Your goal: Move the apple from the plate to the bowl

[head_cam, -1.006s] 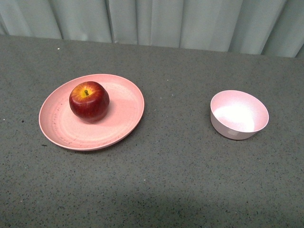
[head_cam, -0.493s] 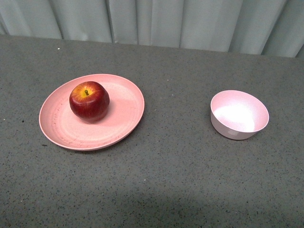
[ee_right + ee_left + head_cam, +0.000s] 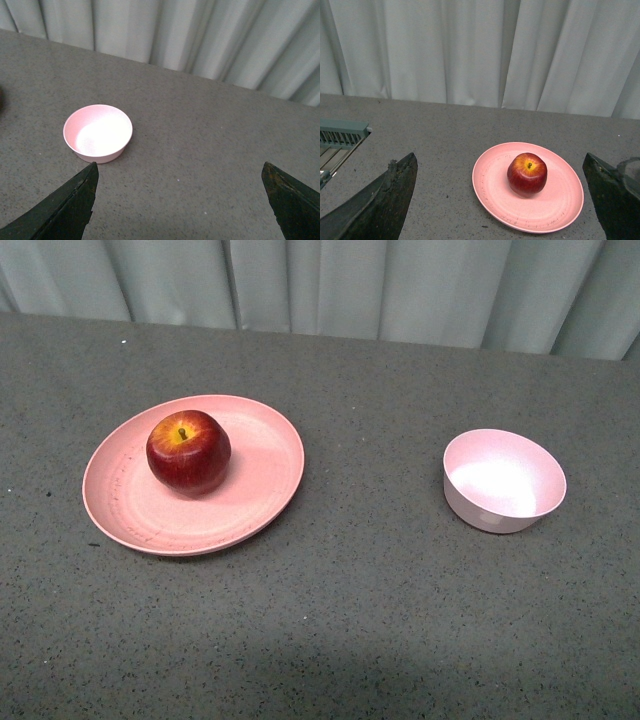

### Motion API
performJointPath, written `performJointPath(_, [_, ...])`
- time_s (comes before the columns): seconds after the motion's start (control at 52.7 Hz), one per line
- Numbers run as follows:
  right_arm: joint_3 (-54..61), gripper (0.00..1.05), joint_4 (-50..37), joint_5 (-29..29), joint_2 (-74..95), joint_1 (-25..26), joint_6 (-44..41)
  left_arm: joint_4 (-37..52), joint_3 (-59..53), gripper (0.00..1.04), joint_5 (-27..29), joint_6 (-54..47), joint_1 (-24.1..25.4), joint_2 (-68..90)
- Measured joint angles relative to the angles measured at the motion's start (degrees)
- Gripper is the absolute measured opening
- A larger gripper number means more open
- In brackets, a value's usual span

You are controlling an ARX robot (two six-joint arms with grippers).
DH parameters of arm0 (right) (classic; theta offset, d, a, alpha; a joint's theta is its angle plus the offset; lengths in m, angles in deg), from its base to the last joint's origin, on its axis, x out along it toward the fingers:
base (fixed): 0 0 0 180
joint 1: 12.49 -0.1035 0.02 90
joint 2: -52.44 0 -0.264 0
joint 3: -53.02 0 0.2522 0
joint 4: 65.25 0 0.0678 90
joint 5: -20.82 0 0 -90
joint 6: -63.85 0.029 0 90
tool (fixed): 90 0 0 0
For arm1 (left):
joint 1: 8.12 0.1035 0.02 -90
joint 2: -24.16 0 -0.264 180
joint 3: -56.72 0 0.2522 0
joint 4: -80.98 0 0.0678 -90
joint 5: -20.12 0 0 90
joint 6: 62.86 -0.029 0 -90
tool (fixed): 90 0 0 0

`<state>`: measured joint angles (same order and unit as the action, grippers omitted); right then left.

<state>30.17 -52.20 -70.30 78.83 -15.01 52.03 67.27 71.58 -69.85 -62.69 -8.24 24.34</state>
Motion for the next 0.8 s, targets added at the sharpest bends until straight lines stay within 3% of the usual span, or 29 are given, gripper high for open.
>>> performJointPath(0.133, [-6.84, 0.95, -9.33, 2.23, 22.1, -3.28, 0.37, 0.0, 0.0, 0.98, 0.0, 0.0, 0.0, 0.0])
performJointPath(0.285, [-15.89, 0.95, -12.76, 3.82, 41.9, -6.01, 0.44, -0.02, 0.0, 0.98, 0.02, 0.0, 0.0, 0.0])
performJointPath(0.512, [-30.16, 0.95, -6.45, 4.46, 64.87, -10.67, -0.94, -0.02, 0.0, 0.98, 0.0, 0.0, 0.0, 0.0])
performJointPath(0.797, [-41.7, 0.95, -5.81, 3.61, 84.41, -15.41, -2.01, -0.02, 0.0, 0.98, 0.0, 0.0, 0.0, 0.0])
